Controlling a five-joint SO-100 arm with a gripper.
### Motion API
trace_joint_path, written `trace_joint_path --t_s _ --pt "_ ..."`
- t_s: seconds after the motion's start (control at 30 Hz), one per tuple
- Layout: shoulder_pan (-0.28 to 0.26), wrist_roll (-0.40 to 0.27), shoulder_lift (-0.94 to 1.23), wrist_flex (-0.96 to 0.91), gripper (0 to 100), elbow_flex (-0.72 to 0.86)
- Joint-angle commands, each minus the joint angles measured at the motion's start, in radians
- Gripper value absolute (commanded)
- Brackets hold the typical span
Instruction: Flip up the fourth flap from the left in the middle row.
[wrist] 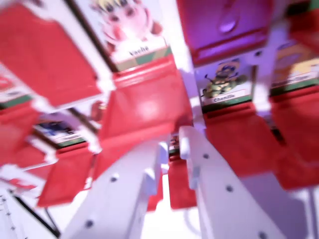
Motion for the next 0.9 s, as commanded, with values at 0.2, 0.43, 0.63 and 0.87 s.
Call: trace_joint_path --t_s 0.2,0.43,0.63,0.87 --pt "-0.002 -0.015 0.42 0.032 2 0.155" --pt "-0.021 -0.04 0.63 0.044 2 0.337" --pt "-0.043 -0.078 0.828 0.044 2 0.505" --pt "-0.051 -0.14 1.063 0.04 2 0.709"
